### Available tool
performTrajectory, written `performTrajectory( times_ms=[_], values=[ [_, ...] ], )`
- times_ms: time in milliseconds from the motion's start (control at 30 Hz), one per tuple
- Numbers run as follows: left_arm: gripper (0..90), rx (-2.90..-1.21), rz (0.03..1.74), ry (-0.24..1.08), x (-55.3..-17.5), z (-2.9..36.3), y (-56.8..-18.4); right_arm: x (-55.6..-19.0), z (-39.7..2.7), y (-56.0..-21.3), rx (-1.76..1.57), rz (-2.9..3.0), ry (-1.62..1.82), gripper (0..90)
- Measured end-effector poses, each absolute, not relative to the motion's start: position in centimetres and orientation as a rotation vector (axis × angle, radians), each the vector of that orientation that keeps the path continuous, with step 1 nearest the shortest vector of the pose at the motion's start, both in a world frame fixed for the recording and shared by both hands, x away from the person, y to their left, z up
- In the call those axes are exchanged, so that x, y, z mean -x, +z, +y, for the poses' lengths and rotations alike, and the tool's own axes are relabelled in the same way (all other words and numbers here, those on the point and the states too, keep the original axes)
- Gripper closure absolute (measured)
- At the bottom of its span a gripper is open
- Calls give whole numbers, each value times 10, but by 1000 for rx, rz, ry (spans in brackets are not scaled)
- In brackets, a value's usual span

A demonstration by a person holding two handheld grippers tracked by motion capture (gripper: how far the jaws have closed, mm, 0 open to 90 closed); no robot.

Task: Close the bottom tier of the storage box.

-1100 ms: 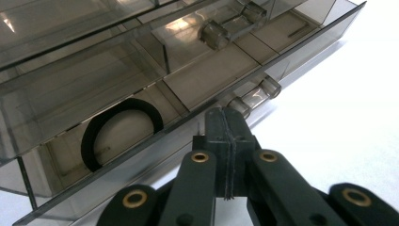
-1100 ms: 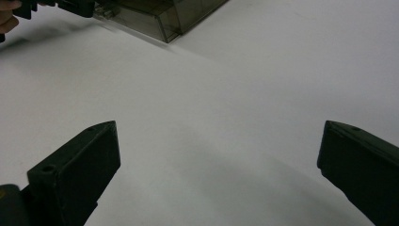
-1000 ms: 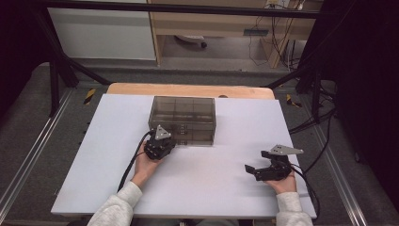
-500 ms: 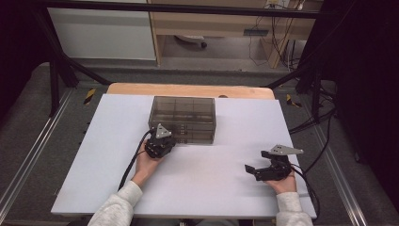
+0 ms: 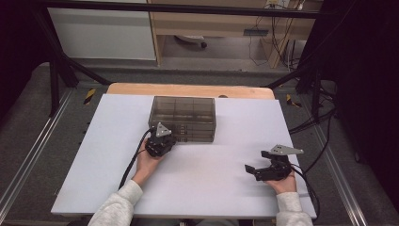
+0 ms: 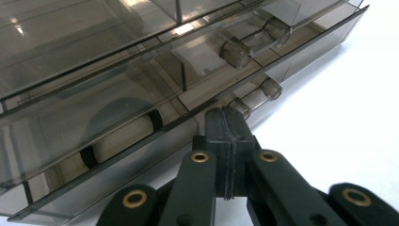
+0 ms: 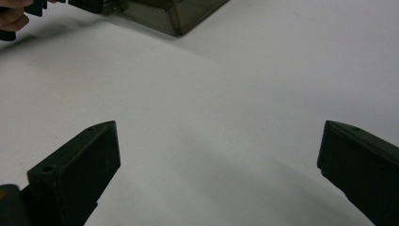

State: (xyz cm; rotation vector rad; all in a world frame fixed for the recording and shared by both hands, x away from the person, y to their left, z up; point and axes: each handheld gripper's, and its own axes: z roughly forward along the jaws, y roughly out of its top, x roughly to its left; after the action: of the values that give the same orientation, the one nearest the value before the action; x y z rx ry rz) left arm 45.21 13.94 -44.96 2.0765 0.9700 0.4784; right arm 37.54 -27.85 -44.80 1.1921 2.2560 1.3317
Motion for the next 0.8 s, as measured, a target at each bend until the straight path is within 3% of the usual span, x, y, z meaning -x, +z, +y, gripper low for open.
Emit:
performTrajectory(
  times_ms=[800],
  values=[
    [893, -2068, 992, 487, -452, 141, -447, -375, -279, -448, -1193, 2251, 1336, 3]
  ],
)
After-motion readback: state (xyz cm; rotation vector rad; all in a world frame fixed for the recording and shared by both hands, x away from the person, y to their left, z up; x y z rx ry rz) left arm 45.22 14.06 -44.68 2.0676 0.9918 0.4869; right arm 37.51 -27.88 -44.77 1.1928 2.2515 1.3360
